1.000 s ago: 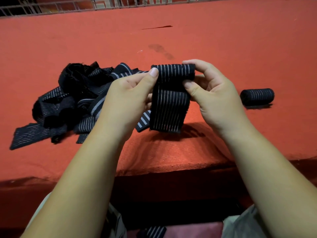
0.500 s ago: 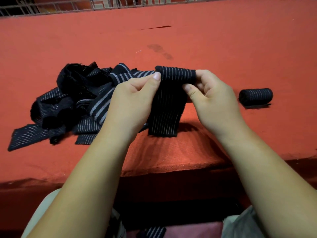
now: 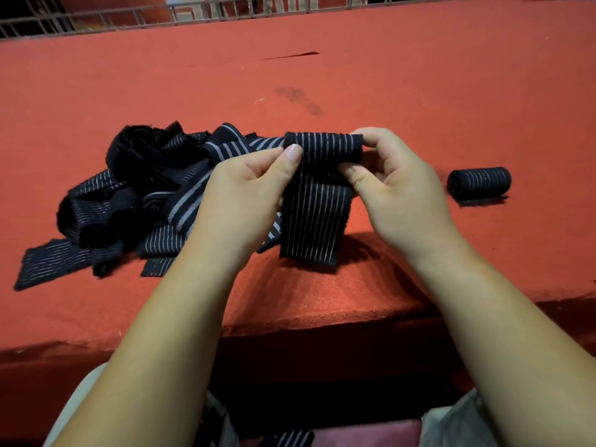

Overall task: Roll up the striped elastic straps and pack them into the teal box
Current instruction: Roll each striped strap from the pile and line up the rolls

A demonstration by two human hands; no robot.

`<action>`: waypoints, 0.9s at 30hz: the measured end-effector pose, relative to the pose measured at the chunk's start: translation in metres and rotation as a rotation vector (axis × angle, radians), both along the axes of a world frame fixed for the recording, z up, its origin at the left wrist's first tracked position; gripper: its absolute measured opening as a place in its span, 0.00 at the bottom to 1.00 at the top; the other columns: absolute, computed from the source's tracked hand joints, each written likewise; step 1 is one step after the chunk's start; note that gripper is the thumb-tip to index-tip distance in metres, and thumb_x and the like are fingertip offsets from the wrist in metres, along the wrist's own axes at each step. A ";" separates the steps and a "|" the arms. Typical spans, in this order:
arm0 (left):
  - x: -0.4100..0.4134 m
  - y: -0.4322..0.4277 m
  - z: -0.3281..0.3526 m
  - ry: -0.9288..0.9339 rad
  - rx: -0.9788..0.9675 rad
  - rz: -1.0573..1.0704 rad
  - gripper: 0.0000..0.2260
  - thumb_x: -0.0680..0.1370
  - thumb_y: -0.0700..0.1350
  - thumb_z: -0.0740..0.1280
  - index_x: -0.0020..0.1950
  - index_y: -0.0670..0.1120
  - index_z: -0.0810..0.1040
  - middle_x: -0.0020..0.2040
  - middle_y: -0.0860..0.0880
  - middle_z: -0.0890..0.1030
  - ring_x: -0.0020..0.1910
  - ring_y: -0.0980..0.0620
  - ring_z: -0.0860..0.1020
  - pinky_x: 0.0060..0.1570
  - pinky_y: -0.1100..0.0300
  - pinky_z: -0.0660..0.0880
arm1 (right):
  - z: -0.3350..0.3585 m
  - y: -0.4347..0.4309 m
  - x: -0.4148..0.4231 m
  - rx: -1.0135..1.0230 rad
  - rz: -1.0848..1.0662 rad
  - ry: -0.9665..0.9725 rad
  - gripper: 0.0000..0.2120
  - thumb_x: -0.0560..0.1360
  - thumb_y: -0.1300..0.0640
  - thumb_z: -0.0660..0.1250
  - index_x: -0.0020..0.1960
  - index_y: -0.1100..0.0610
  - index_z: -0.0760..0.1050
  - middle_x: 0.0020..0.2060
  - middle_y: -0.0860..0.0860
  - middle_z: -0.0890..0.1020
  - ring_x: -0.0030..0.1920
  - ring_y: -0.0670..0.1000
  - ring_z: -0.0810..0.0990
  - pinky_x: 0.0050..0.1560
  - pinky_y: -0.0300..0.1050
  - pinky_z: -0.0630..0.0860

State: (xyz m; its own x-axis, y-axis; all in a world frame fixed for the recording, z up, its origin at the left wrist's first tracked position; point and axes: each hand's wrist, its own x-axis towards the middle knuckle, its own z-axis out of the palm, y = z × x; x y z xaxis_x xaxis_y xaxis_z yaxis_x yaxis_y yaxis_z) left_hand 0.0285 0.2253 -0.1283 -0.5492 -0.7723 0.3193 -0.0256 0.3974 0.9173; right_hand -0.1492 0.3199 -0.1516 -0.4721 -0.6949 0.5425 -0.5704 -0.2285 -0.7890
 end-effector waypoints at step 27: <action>0.006 -0.009 0.002 0.092 0.220 -0.127 0.11 0.86 0.45 0.70 0.66 0.43 0.83 0.59 0.44 0.88 0.55 0.48 0.87 0.56 0.50 0.84 | 0.004 0.001 0.002 -0.007 0.306 -0.308 0.20 0.82 0.69 0.69 0.70 0.53 0.78 0.52 0.56 0.84 0.55 0.48 0.83 0.62 0.47 0.80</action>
State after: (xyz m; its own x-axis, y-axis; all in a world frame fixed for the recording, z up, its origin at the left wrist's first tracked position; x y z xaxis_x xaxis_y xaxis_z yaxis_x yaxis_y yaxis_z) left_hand 0.0344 0.2165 -0.1266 -0.6227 -0.7554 0.2040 0.0988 0.1827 0.9782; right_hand -0.1469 0.3206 -0.1478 -0.3853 -0.8248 0.4137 -0.2134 -0.3565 -0.9096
